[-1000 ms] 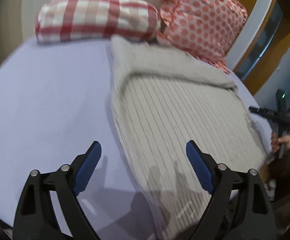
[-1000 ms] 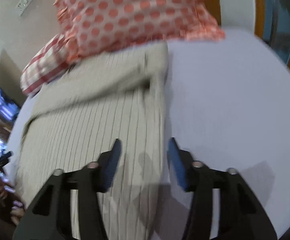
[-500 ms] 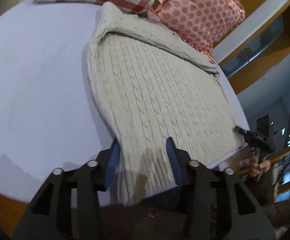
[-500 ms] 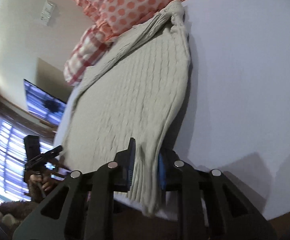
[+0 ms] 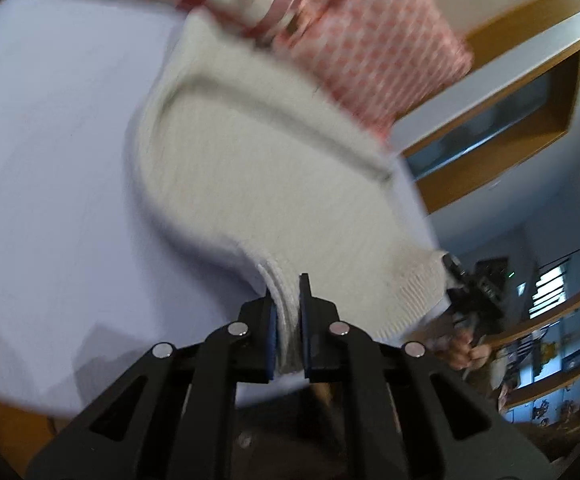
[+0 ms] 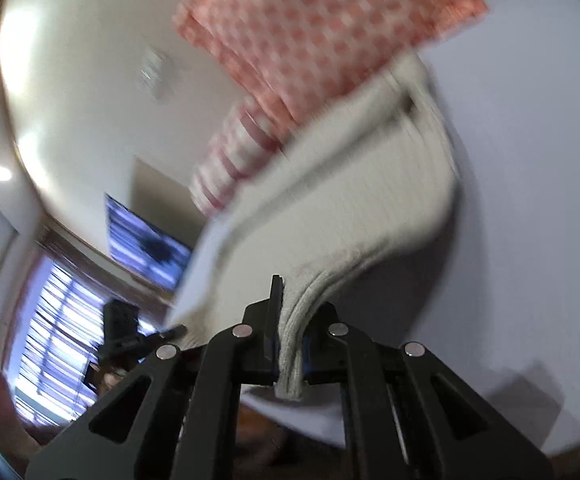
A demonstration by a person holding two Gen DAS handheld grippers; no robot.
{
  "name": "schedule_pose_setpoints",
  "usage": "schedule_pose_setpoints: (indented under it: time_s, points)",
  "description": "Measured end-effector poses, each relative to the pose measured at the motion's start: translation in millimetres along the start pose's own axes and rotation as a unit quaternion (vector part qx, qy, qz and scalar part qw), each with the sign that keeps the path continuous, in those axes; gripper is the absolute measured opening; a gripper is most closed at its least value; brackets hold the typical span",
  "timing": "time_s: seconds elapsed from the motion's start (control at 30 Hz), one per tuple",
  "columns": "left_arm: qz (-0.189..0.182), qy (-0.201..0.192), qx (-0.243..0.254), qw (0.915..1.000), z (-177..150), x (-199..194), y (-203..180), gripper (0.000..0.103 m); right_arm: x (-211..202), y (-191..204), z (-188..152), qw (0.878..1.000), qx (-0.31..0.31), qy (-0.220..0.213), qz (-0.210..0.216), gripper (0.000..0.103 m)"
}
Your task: Fold small clothes
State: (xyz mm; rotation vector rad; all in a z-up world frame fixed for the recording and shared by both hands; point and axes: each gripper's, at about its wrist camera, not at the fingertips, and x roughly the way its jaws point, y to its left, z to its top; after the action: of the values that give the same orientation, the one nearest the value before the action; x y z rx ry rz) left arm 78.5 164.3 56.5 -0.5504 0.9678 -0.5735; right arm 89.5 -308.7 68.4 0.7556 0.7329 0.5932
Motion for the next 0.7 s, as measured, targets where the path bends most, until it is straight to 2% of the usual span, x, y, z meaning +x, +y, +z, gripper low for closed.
schedule_pose_setpoints:
  time_s: [0.1,0.2,0.23,0.33,0.4,0.47,0.57,0.63,0.7]
  points:
    - [0.001,-0.046,0.010,0.9989,54.3,-7.1,-10.9,0.009,13.6,13.7,49.7,0.999,-0.002,-0.033,0.015,0.008]
    - [0.032,-0.083,-0.009,0.9960,127.6,6.5,-8.0,0.009,33.2,11.2,101.5,0.998,0.011,-0.067,0.013,0.008]
    - [0.040,-0.087,-0.015,0.9953,142.2,11.4,-6.6,0.009,48.1,6.6,124.1,0.997,0.022,-0.080,0.001,0.008]
    - [0.098,-0.113,-0.033,0.9882,209.0,46.3,4.5,0.009,87.1,-19.7,168.4,0.992,0.055,-0.106,-0.045,0.008]
    - [0.122,-0.106,-0.051,0.9856,237.2,73.2,14.9,0.009,115.0,-43.9,185.7,0.988,0.077,-0.104,-0.081,0.008]
    - [0.155,-0.086,-0.064,0.9822,257.1,99.4,30.5,0.009,142.3,-67.7,194.8,0.984,0.101,-0.091,-0.114,0.008]
    - [0.194,-0.050,-0.074,0.9768,268.7,132.3,47.9,0.010,174.7,-95.3,200.8,0.976,0.129,-0.064,-0.163,0.008]
    - [0.193,-0.032,-0.093,0.9763,270.9,139.6,58.8,0.014,182.0,-106.1,204.7,0.971,0.151,-0.039,-0.181,0.008]
    - [0.165,-0.033,-0.115,0.9790,272.8,131.5,68.8,0.014,177.4,-102.8,210.1,0.972,0.143,-0.031,-0.184,0.011]
